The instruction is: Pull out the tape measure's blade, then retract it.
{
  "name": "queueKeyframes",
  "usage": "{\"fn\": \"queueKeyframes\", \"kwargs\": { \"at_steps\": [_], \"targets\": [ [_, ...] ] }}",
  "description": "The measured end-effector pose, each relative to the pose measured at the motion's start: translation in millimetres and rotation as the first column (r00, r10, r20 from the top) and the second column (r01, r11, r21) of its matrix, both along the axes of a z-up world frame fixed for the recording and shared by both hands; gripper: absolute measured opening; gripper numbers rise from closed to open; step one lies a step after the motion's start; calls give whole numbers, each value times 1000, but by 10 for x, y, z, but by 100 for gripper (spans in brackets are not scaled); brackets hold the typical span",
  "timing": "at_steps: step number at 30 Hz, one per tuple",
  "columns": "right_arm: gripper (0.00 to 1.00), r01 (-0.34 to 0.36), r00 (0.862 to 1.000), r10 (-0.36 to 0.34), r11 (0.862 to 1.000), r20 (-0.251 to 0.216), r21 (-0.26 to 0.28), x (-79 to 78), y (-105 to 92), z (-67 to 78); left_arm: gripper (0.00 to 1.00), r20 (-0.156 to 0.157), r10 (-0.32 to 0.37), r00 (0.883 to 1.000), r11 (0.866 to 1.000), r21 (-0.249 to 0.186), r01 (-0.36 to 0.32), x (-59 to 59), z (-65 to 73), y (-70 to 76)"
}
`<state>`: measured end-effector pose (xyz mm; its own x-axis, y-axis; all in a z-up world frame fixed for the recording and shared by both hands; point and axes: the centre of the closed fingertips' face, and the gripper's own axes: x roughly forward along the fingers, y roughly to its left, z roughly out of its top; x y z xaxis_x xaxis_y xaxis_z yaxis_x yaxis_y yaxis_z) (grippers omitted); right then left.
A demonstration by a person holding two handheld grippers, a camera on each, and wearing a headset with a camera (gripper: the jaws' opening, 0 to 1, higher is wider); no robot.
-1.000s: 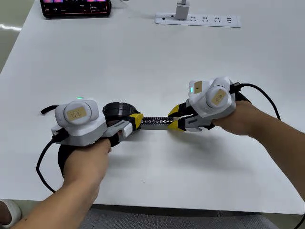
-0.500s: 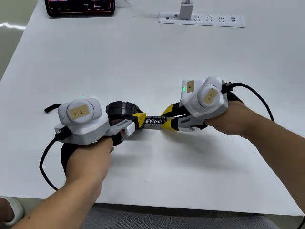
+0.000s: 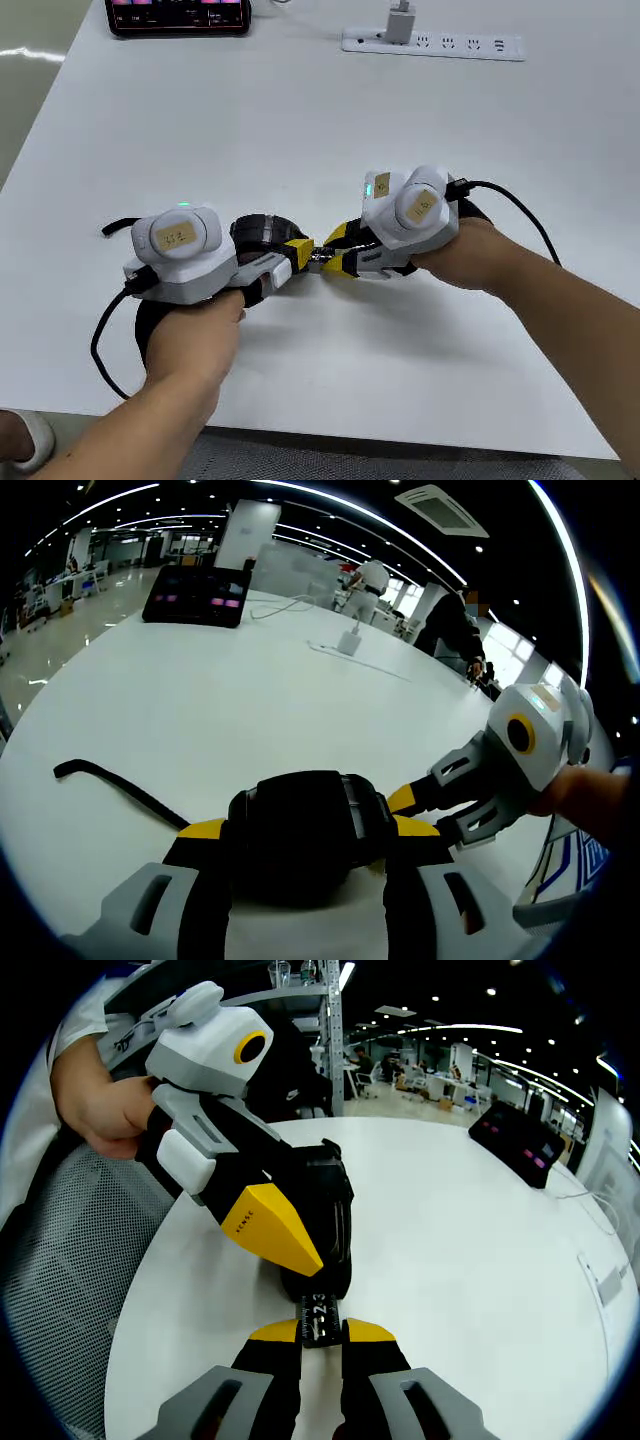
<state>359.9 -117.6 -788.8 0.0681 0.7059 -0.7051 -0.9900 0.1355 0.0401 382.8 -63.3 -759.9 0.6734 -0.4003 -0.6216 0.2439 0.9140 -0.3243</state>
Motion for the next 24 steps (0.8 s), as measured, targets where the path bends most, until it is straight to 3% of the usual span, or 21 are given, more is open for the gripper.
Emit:
{"fn": "queueKeyframes", "kwargs": {
  "at_steps": [9,24],
  "targets": [
    [11,-1,1000,1,1000,5,7,5,105,-14,57,-3,-2,1000,1000,6,2,-4,-8,-2],
    [12,22,1000,-22,1000,-1,4,3,108,-12,59,4,0,1000,1000,0,0,-8,-2,-9]
  ]
}}
